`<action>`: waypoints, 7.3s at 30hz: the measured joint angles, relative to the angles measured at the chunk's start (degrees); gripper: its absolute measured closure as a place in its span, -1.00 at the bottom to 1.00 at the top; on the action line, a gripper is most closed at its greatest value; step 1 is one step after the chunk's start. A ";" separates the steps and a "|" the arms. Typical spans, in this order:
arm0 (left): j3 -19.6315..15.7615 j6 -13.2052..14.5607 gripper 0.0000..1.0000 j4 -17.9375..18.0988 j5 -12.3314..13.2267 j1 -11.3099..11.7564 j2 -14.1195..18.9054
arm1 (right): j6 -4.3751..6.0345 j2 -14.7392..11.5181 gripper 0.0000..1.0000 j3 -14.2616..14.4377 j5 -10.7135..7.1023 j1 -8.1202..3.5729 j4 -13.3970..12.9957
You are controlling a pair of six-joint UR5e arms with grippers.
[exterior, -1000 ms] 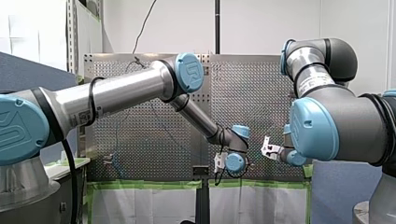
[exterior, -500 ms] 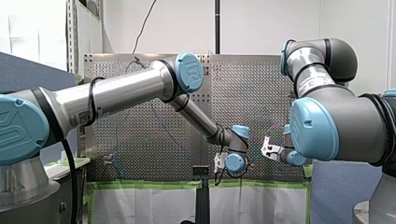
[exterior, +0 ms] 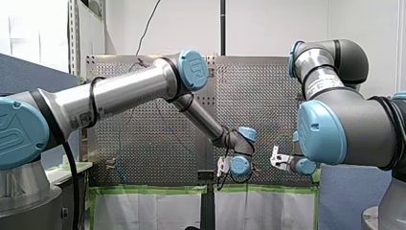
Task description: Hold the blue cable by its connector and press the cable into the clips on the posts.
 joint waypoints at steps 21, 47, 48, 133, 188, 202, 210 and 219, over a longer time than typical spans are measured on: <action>-9.68 0.40 -0.98 -1.05 -1.58 -1.07 8.81 | -2.04 -0.68 1.00 10.28 -4.97 -1.75 -6.70; -16.78 -8.23 -0.98 -12.40 3.70 -2.64 14.97 | -1.29 -2.25 1.00 12.42 -6.65 -2.88 -8.98; -16.24 -8.80 -0.98 -12.99 4.29 -2.52 14.97 | -1.28 -2.25 1.00 12.41 -6.68 -2.87 -8.98; 19.76 -13.69 -0.98 -55.65 6.47 4.38 2.05 | -0.63 -2.24 1.00 11.97 -7.39 -1.70 -9.51; 18.03 -29.07 -0.98 -58.62 15.14 7.11 1.90 | -0.63 -2.25 1.00 11.84 -7.36 -0.86 -9.50; 16.37 -26.84 -0.98 -58.57 12.87 6.59 -0.38 | -0.64 -2.24 1.00 11.77 -7.31 -0.42 -9.42; 17.50 -26.49 -0.98 -56.52 12.87 6.61 -3.03 | -0.64 -2.25 1.00 11.79 -7.33 -0.30 -9.42; 18.62 -26.56 -0.98 -52.25 12.04 6.87 -3.83 | -0.64 -2.25 1.00 11.76 -7.39 0.02 -9.42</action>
